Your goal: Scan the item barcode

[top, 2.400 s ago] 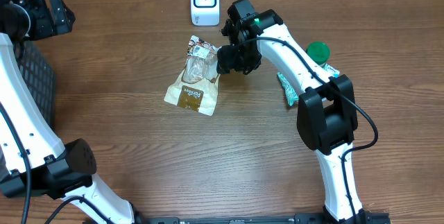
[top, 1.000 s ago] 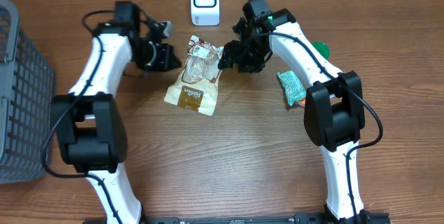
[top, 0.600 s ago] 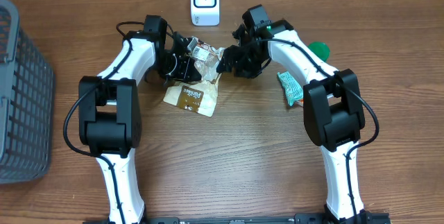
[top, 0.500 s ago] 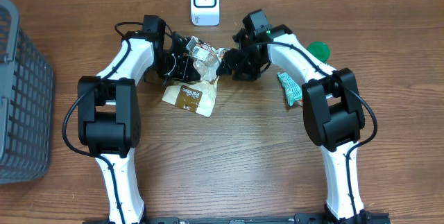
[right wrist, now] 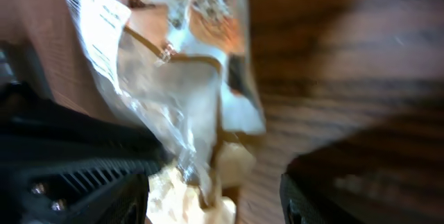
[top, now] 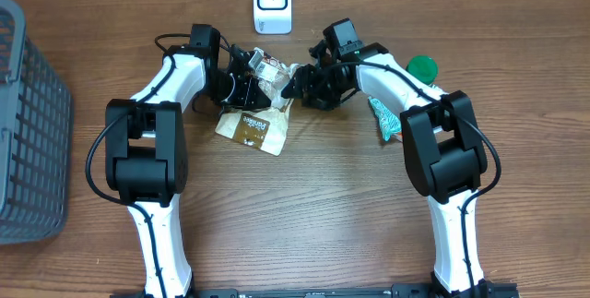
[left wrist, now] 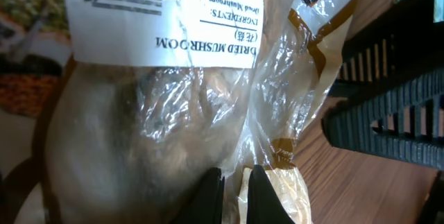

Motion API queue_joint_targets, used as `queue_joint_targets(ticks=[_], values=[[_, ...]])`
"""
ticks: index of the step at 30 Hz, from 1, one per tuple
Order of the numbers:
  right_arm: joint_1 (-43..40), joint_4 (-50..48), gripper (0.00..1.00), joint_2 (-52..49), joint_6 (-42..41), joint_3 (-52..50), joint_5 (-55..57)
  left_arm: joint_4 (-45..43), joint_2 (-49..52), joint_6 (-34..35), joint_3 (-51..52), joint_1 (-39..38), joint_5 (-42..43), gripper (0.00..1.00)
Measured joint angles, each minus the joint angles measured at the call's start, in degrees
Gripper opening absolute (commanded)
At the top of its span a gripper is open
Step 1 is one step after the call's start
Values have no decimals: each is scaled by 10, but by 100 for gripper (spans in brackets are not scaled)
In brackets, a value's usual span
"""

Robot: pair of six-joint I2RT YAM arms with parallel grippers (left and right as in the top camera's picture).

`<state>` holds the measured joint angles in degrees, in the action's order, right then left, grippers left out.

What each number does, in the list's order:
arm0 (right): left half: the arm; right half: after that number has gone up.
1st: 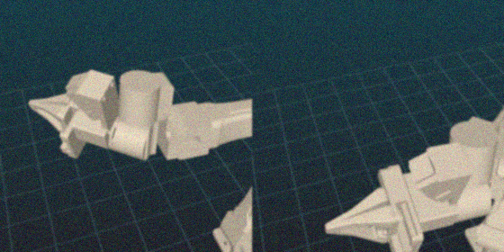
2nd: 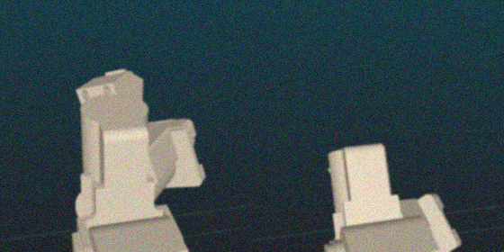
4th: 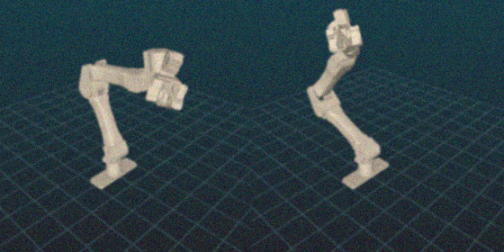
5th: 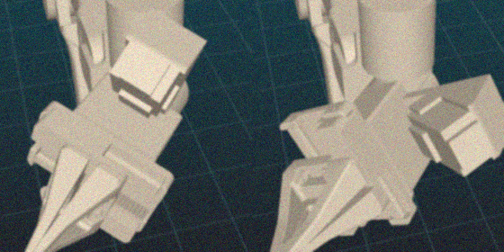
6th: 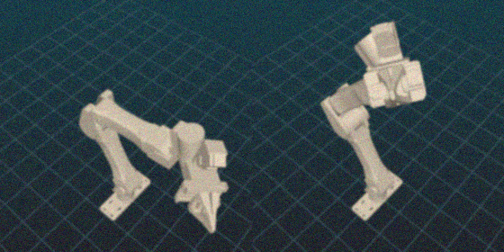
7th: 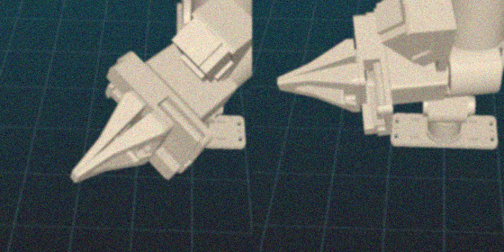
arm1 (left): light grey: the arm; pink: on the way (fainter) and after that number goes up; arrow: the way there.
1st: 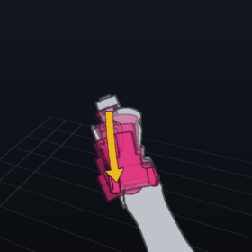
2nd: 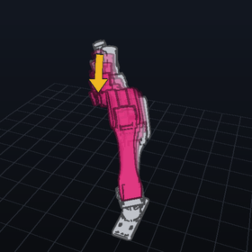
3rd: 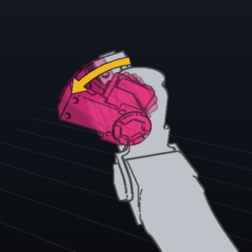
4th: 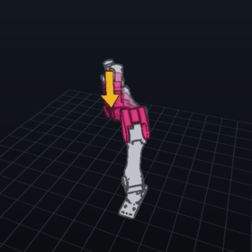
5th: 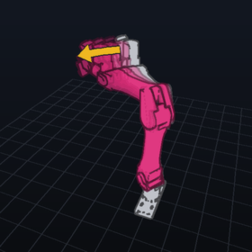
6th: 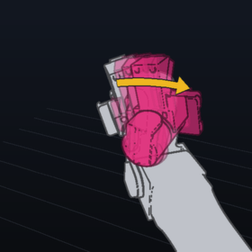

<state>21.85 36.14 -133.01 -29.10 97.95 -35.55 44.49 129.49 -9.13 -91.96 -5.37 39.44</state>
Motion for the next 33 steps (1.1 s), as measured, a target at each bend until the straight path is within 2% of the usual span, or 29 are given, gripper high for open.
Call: queue_joint_targets(ticks=[4,13,14,15,16,22,29,33], values=[[13,-53,54,3,-33,-20,-2,0,1,0,0,2,5,4],[35,-195,28,12,-145,-85,25,0,5,0,1,2,18,4],[35,-217,24,12,-157,-94,30,0,7,1,1,2,19,4],[37,-248,6,12,-168,-106,32,0,7,1,1,2,20,4],[37,-256,4,12,-177,-110,36,0,9,1,1,2,21,4],[43,-266,4,12,-186,-121,51,19,9,1,0,6,19,4],[33,-218,4,12,-141,-117,4,186,11,-36,-86,57,-13,4],[21,-194,4,12,-113,-110,-12,216,10,-69,-139,99,-20,4]])
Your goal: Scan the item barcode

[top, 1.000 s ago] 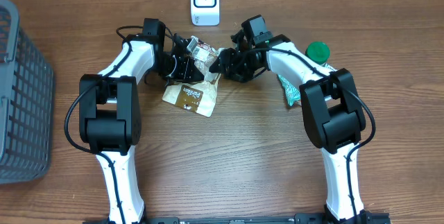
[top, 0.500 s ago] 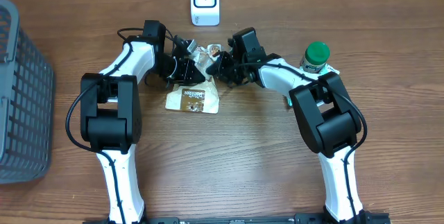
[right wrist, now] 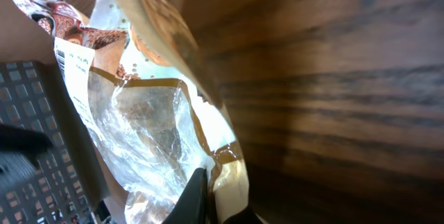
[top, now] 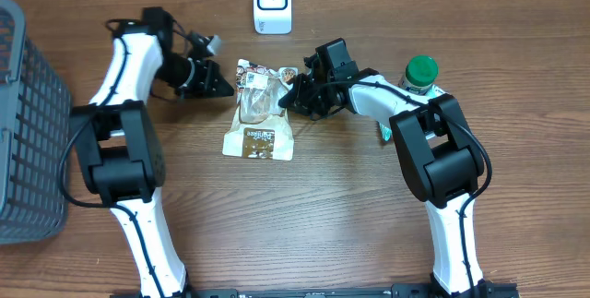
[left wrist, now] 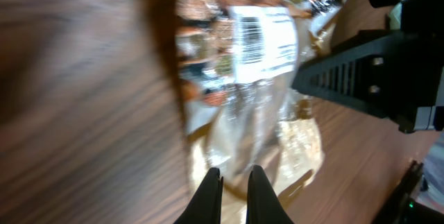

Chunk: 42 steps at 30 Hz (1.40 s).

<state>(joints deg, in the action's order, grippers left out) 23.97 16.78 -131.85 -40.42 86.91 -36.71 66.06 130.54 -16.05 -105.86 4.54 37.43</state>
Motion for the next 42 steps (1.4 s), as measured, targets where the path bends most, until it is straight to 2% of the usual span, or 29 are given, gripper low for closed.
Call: queue_joint_targets(ticks=[6,12,14,15,17,19,22,24,26,29,32,34,35,36,42], values=[[-2,1,4,0,10,0,-3,-35,0,-11,22,7,-6,4],[-2,2,4,0,14,0,-4,-76,0,-15,71,-32,3,4],[-2,2,4,0,14,0,-4,-119,0,-10,101,-47,6,4],[-3,3,8,0,14,0,-4,-126,0,-8,108,-47,6,4],[-3,3,28,0,15,0,-6,-155,0,2,133,-46,12,4],[-3,0,42,0,19,3,-18,-174,-1,14,149,-42,23,4],[-3,-2,50,0,21,11,-31,-192,-7,28,163,-40,29,4],[-2,-3,52,0,26,12,-40,-201,-10,39,171,-40,32,4],[0,-3,51,0,26,12,-43,-203,-11,43,173,-40,34,4],[19,-7,38,2,9,13,-19,-204,-11,50,174,-40,37,4],[47,-10,34,3,-6,14,20,-204,-11,52,174,-40,38,4],[61,-13,25,5,-9,14,41,-203,-11,52,174,-38,38,4],[65,-14,9,5,-12,14,50,-202,-11,53,174,-37,38,4],[66,-14,4,5,-15,14,55,-202,-11,54,174,-35,38,4],[67,-13,4,5,-16,14,57,-189,-11,54,171,-32,36,4]])
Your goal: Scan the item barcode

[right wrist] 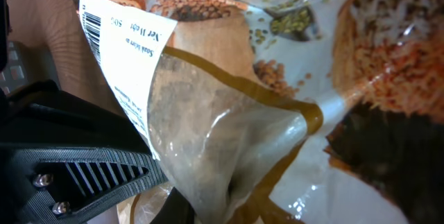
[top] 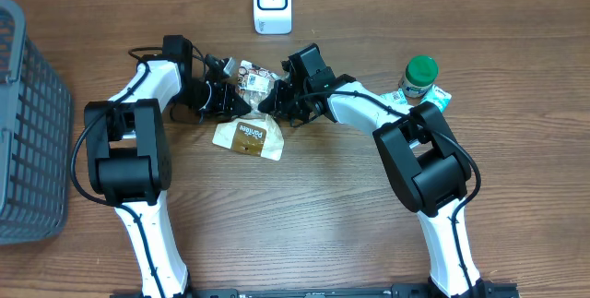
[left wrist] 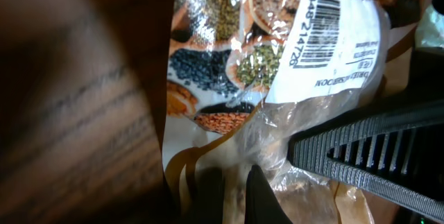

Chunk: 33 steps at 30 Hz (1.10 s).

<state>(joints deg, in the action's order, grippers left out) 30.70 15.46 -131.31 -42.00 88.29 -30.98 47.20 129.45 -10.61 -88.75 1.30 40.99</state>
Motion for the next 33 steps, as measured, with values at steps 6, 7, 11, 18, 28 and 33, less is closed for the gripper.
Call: queue_joint_targets(ticks=[6,7,11,18,28,33], values=[[-15,6,4,-4,15,0,-54,171,-4,-1,-107,14,-50,4],[-22,12,4,-4,22,0,-65,192,-9,-1,-137,16,-60,4],[-46,32,4,-4,43,0,-85,299,-80,0,-287,29,-116,4],[-55,36,4,-4,58,0,-98,378,-276,77,-427,87,-285,69],[-55,38,4,-4,76,-2,-108,438,-283,139,-417,183,-361,100],[-55,52,4,3,94,-2,-105,439,-283,142,-417,183,-363,100]])
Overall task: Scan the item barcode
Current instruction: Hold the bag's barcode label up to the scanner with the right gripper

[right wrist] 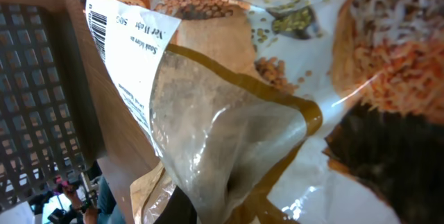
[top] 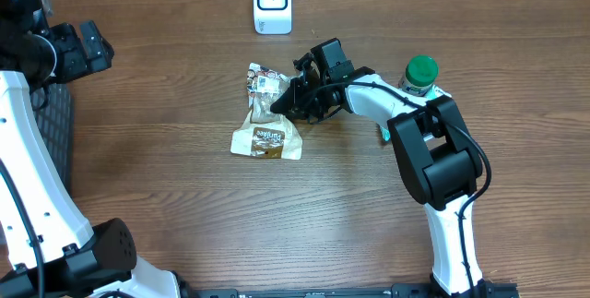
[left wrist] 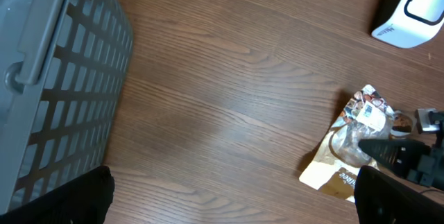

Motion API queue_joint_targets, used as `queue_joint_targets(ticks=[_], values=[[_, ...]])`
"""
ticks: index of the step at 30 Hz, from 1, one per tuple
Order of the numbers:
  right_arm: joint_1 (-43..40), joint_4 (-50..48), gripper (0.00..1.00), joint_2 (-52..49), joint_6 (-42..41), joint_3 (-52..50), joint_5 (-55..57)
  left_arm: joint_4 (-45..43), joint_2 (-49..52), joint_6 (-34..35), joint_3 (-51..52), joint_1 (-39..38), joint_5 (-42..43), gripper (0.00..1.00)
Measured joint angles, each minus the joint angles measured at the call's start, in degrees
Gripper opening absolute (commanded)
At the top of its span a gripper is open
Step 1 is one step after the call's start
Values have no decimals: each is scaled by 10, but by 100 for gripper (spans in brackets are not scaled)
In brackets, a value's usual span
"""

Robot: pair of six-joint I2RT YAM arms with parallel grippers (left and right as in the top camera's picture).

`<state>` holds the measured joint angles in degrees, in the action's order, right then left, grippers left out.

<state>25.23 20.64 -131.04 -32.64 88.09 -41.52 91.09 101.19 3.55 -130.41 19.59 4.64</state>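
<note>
The item is a clear and brown bag of dried mushrooms [top: 266, 121] lying on the table in front of the white scanner [top: 272, 3]. Its white barcode label [right wrist: 128, 40] fills the upper left of the right wrist view. My right gripper [top: 291, 101] is shut on the bag's upper right edge, the plastic bunched between the fingers [right wrist: 186, 209]. My left gripper [left wrist: 232, 213] is raised high at the far left, open, its dark fingertips [left wrist: 66, 197] wide apart over bare wood. From there the bag [left wrist: 350, 156] and the scanner [left wrist: 411, 12] show far off.
A grey mesh basket [left wrist: 55, 78] stands at the table's left edge under the left arm. A green-capped bottle [top: 420, 71] and a teal packet [top: 381, 133] sit to the right of the right arm. The brown wooden table [top: 304, 215] stretches toward the front.
My left gripper was low against the bag's left side with fingers nearly together; now it is far left, high up and open. The bag sits slightly further right, with the right gripper still shut on it.
First both grippers were at the bag, the right one open around it. Then the left gripper stood off to the left while the right was shut on the bag. The left came back to the bag's side, and now it is high at the far left.
</note>
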Motion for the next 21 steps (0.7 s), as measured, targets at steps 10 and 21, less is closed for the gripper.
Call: queue_joint_targets(ticks=[10,21], values=[[0,92,4,78,73,-3,71,0,0,4,0,0,-2,100],[13,134,4,203,206,-3,301,0,0,6,0,0,-2,100]])
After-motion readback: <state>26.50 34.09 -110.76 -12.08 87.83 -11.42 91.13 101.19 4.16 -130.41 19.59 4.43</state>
